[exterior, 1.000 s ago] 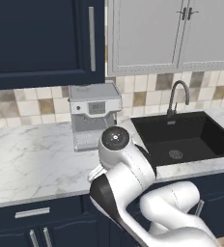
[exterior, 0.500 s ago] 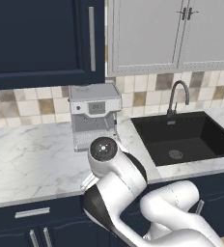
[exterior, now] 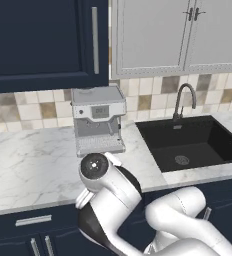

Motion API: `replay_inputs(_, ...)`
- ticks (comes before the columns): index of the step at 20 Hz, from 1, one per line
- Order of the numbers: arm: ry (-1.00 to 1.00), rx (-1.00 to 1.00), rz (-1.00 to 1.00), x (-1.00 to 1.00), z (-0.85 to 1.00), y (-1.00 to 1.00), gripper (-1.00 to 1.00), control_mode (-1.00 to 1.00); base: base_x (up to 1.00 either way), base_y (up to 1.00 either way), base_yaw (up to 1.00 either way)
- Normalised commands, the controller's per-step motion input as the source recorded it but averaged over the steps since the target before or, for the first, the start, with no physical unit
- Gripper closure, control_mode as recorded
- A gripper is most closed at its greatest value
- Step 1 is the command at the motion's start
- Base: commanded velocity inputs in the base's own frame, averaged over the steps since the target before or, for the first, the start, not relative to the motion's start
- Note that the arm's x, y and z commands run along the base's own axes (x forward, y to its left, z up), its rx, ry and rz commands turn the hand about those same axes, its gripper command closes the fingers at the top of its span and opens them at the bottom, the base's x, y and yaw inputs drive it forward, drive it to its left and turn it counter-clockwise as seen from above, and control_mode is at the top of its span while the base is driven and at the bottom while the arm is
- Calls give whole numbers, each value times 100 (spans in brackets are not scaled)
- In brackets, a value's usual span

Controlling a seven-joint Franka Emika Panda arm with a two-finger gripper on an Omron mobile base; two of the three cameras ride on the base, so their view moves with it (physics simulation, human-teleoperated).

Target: Take the tongs from the drawer on the left and place them on the dining counter next to the tray containing the hot dog.

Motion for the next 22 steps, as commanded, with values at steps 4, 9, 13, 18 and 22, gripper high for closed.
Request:
replay_inputs(4,0,-3,7,0,-9,17,-100,-100,0,0,0)
replay_inputs(9,-1,-2,1,-2,-5,3,-100,-100,0,0,0)
replay_inputs(13,-9,-4,0,-1,-16,19,-100,-100,0,0,0)
replay_inputs(18,-19,-6,0,-6,-26,26,-100,-100,0,0,0)
replay_inputs(22,-6,-8,0,-2,-21,29,-100,-100,0,0,0)
